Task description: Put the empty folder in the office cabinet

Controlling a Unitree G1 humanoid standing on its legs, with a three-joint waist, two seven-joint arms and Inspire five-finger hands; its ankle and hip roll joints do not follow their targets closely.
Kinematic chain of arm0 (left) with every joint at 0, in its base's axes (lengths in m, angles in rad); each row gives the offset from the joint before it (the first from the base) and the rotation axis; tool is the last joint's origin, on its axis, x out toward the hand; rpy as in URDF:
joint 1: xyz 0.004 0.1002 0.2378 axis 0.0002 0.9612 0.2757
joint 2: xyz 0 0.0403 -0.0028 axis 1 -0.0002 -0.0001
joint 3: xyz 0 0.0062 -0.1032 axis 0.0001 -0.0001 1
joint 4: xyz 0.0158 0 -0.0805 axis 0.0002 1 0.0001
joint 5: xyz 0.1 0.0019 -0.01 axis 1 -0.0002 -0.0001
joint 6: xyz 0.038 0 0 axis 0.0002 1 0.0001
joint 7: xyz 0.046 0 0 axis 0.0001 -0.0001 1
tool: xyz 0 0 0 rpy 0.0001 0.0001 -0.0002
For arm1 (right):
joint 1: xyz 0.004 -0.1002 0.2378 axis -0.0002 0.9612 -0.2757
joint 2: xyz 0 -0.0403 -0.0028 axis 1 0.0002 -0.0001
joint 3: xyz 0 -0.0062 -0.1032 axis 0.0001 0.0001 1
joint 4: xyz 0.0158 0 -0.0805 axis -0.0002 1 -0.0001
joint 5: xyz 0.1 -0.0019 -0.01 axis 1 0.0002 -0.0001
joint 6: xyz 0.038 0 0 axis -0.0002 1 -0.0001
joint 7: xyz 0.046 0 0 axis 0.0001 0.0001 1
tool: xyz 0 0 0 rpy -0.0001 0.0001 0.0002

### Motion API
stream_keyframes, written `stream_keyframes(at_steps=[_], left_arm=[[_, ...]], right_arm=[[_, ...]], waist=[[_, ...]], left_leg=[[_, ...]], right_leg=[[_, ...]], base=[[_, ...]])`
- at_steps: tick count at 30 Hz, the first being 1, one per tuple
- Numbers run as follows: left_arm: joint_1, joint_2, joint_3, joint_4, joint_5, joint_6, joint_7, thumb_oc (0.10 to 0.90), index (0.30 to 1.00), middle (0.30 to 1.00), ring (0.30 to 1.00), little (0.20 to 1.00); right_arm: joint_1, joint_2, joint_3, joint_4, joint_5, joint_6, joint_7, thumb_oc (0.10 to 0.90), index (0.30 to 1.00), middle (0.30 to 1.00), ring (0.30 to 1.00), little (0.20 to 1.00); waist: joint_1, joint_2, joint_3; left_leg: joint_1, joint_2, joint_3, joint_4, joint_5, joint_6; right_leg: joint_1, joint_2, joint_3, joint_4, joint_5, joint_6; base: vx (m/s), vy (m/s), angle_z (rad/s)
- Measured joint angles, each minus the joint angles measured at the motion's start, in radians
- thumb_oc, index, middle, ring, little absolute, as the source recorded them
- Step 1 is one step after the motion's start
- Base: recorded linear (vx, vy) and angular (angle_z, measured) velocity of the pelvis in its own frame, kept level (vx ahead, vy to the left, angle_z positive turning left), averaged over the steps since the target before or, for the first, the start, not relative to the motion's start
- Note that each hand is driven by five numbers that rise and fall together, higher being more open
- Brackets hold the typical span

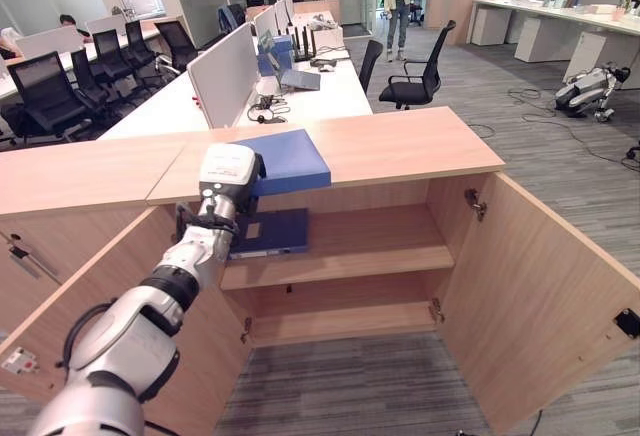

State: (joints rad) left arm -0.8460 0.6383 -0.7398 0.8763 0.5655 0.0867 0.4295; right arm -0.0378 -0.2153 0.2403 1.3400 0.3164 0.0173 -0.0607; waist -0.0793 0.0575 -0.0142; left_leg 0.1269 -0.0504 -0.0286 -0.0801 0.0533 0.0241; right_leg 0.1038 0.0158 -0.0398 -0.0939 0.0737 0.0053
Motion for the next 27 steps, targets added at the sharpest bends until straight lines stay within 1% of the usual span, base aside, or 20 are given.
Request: stream_keyframes(at_steps=[2, 4, 7, 8, 9, 10, 11, 12, 13, 14, 15, 16, 18, 19, 20, 21, 22, 23, 25, 27], left_arm=[[0.0, -0.009, 0.001, 0.006, 0.0, 0.001, 0.009, 0.4, 0.3, 0.3, 0.3, 0.3], [0.018, -0.034, 0.046, -0.059, -0.003, 0.023, 0.016, 0.4, 0.3, 0.3, 0.3, 0.3], [0.115, -0.029, 0.156, -0.269, -0.008, 0.027, 0.011, 0.4, 0.3, 0.3, 0.3, 0.3], [0.195, -0.036, 0.218, -0.417, -0.015, 0.023, 0.007, 0.4, 0.3, 0.3, 0.3, 0.3], [0.252, -0.037, 0.254, -0.511, -0.021, 0.009, 0.001, 0.4, 0.3, 0.3, 0.3, 0.3], [0.352, -0.042, 0.299, -0.663, -0.048, -0.027, -0.006, 0.4, 0.3, 0.3, 0.3, 0.3], [0.407, -0.056, 0.306, -0.739, -0.058, -0.067, -0.008, 0.4, 0.3, 0.3, 0.3, 0.3], [0.446, -0.072, 0.306, -0.797, -0.069, -0.092, -0.013, 0.4, 0.3, 0.3, 0.3, 0.3], [0.52, -0.086, 0.32, -0.894, -0.098, -0.123, -0.037, 0.4, 0.3, 0.3, 0.3, 0.3], [0.605, -0.103, 0.342, -0.991, -0.142, -0.163, -0.058, 0.4, 0.3, 0.3, 0.3, 0.3], [0.633, -0.106, 0.341, -1.024, -0.178, -0.186, -0.073, 0.4, 0.3, 0.3, 0.3, 0.3], [0.691, -0.105, 0.351, -1.101, -0.23, -0.221, -0.104, 0.4, 0.3, 0.3, 0.3, 0.3], [0.738, -0.105, 0.363, -1.154, -0.26, -0.226, -0.114, 0.4, 0.3, 0.3, 0.3, 0.3], [0.755, -0.093, 0.367, -1.154, -0.287, -0.216, -0.121, 0.4, 0.3, 0.3, 0.3, 0.3], [0.755, -0.084, 0.37, -1.148, -0.287, -0.215, -0.132, 0.4, 0.3, 0.3, 0.3, 0.3], [0.773, -0.057, 0.376, -1.153, -0.301, -0.214, -0.141, 0.4, 0.3, 0.3, 0.3, 0.3], [0.787, -0.05, 0.382, -1.155, -0.322, -0.214, -0.148, 0.4, 0.3, 0.3, 0.3, 0.3], [0.804, -0.047, 0.395, -1.17, -0.365, -0.212, -0.165, 0.4, 0.3, 0.3, 0.3, 0.3], [0.879, -0.028, 0.444, -1.238, -0.601, -0.225, -0.245, 0.4, 0.3, 0.3, 0.3, 0.3], [0.912, -0.034, 0.45, -1.237, -0.694, -0.238, -0.273, 0.4, 0.3, 0.3, 0.3, 0.3]], right_arm=[[0.001, 0.0, 0.001, 0.0, 0.0, 0.0, -0.004, 0.8, 0.9, 0.9, 0.9, 0.9], [0.004, 0.0, 0.0, 0.0, 0.0, 0.0, -0.006, 0.8, 0.9, 0.9, 0.9, 0.9], [0.006, 0.0, -0.001, -0.001, -0.001, 0.0, -0.013, 0.8, 0.9, 0.9, 0.9, 0.9], [0.015, 0.0, -0.02, -0.006, -0.001, 0.0, -0.015, 0.8, 0.9, 0.9, 0.9, 0.9], [0.021, 0.001, -0.022, -0.009, -0.001, -0.001, -0.015, 0.8, 0.9, 0.9, 0.9, 0.9], [0.028, 0.003, -0.034, -0.01, -0.001, -0.004, -0.017, 0.8, 0.9, 0.9, 0.9, 0.9], [0.036, 0.007, -0.049, -0.01, -0.001, -0.004, -0.019, 0.8, 0.9, 0.9, 0.9, 0.9], [0.04, 0.008, -0.058, -0.009, -0.001, -0.004, -0.022, 0.8, 0.9, 0.9, 0.9, 0.9], [0.036, 0.009, -0.063, -0.013, -0.001, -0.001, -0.027, 0.8, 0.9, 0.9, 0.9, 0.9], [0.037, 0.011, -0.064, -0.011, -0.001, -0.007, -0.027, 0.8, 0.9, 0.9, 0.9, 0.9], [0.038, 0.013, -0.066, -0.01, -0.001, -0.009, -0.027, 0.8, 0.9, 0.9, 0.9, 0.9], [0.041, 0.016, -0.073, -0.009, -0.001, -0.007, -0.029, 0.8, 0.9, 0.9, 0.9, 0.9], [0.042, 0.016, -0.076, -0.009, -0.001, -0.008, -0.029, 0.8, 0.9, 0.9, 0.9, 0.9], [0.045, 0.016, -0.076, -0.01, -0.001, -0.013, -0.03, 0.8, 0.9, 0.9, 0.9, 0.9], [0.045, 0.016, -0.076, -0.009, -0.001, -0.016, -0.032, 0.8, 0.9, 0.9, 0.9, 0.9], [0.046, 0.017, -0.078, -0.011, -0.001, -0.02, -0.032, 0.8, 0.9, 0.9, 0.9, 0.9], [0.048, 0.019, -0.078, -0.012, -0.001, -0.025, -0.032, 0.8, 0.9, 0.9, 0.9, 0.9], [0.048, 0.02, -0.075, -0.025, -0.001, -0.027, -0.033, 0.8, 0.9, 0.9, 0.9, 0.9], [0.059, 0.022, -0.065, -0.048, -0.001, -0.03, -0.026, 0.8, 0.9, 0.9, 0.9, 0.9], [0.052, 0.018, -0.047, -0.055, -0.002, -0.025, -0.023, 0.8, 0.9, 0.9, 0.9, 0.9]], waist=[[0.001, 0.0, 0.0], [0.007, -0.001, 0.0], [0.015, -0.002, 0.001], [0.027, -0.003, 0.002], [0.029, -0.005, 0.003], [0.03, -0.008, 0.005], [0.039, -0.011, 0.007], [0.051, -0.015, 0.008], [0.064, -0.021, 0.013], [0.062, -0.023, 0.018], [0.069, -0.026, 0.021], [0.086, -0.033, 0.027], [0.09, -0.034, 0.033], [0.097, -0.039, 0.041], [0.106, -0.036, 0.052], [0.11, -0.041, 0.061], [0.11, -0.044, 0.063], [0.11, -0.046, 0.067], [0.113, -0.055, 0.08], [0.118, -0.057, 0.082]], left_leg=[[0.0, 0.0, 0.0, 0.0, 0.0, 0.0], [-0.002, -0.001, -0.003, 0.0, 0.0, 0.0], [-0.004, -0.001, -0.004, 0.0, 0.0, 0.0], [-0.006, -0.001, -0.005, -0.001, -0.001, 0.002], [-0.006, -0.001, -0.007, -0.001, -0.002, 0.003], [-0.006, -0.002, -0.015, -0.001, -0.003, 0.004], [-0.006, -0.003, -0.024, 0.0, -0.003, 0.005], [-0.005, -0.004, -0.027, -0.001, -0.003, 0.005], [-0.007, -0.004, -0.029, -0.001, -0.003, 0.005], [-0.008, -0.005, -0.031, -0.001, -0.004, 0.005], [-0.008, -0.005, -0.036, -0.001, -0.004, 0.004], [-0.009, -0.004, -0.042, -0.001, -0.011, -0.005], [-0.011, -0.004, -0.051, -0.004, -0.01, -0.005], [-0.011, -0.005, -0.06, -0.004, -0.008, -0.007], [-0.012, -0.004, -0.061, -0.004, -0.008, -0.008], [-0.017, -0.003, -0.061, -0.001, -0.005, -0.009], [-0.018, -0.002, -0.061, -0.001, -0.005, -0.009], [-0.018, -0.002, -0.061, -0.001, -0.005, -0.008], [-0.017, -0.002, -0.062, 0.0, 0.001, 0.0], [-0.016, -0.004, -0.066, 0.0, 0.0, 0.0]], right_leg=[[0.0, 0.0, 0.0, 0.0, 0.0, 0.0], [-0.001, -0.001, -0.002, 0.0, 0.0, 0.0], [-0.003, -0.002, -0.004, 0.0, 0.0, 0.0], [0.001, -0.002, -0.006, 0.0, -0.001, 0.0], [0.001, -0.002, -0.007, 0.0, -0.002, 0.0], [0.002, -0.003, -0.017, -0.001, -0.005, 0.003], [0.005, -0.004, -0.025, 0.0, -0.007, 0.004], [0.003, -0.004, -0.027, 0.0, -0.008, 0.004], [0.006, -0.005, -0.03, 0.0, -0.01, 0.004], [0.005, -0.005, -0.032, 0.0, -0.011, 0.002], [0.003, -0.006, -0.037, 0.0, -0.013, 0.003], [0.005, -0.005, -0.042, 0.0, -0.014, 0.003], [0.006, -0.005, -0.05, 0.0, -0.014, 0.003], [0.006, -0.005, -0.053, 0.0, -0.015, 0.001], [0.005, -0.004, -0.053, 0.0, -0.015, 0.001], [0.004, -0.003, -0.054, 0.0, -0.013, 0.0], [0.004, -0.002, -0.055, 0.0, -0.013, 0.0], [0.004, -0.002, -0.057, 0.0, -0.014, -0.001], [0.006, -0.003, -0.061, 0.0, -0.017, 0.0], [0.009, -0.004, -0.066, 0.0, -0.019, 0.003]], base=[[0.0, 0.0, 0.0], [0.0, 0.0, 0.0], [0.0, 0.0, 0.0], [0.0, 0.0, 0.0], [0.01, 0.011, 0.08], [-0.03, 0.007, 0.19], [-0.01, 0.0, 0.22], [-0.01, -0.006, 0.16], [-0.02, -0.01, 0.09], [-0.01, -0.015, 0.1], [0.0, -0.018, 0.14], [-0.01, -0.032, 0.15], [-0.01, -0.031, 0.14], [0.0, -0.024, 0.11], [0.0, -0.023, 0.08], [0.0, 0.0, 0.0], [0.0, 0.0, 0.0], [0.03, -0.006, -0.01], [0.0, -0.002, 0.03], [-0.01, -0.004, 0.09]])
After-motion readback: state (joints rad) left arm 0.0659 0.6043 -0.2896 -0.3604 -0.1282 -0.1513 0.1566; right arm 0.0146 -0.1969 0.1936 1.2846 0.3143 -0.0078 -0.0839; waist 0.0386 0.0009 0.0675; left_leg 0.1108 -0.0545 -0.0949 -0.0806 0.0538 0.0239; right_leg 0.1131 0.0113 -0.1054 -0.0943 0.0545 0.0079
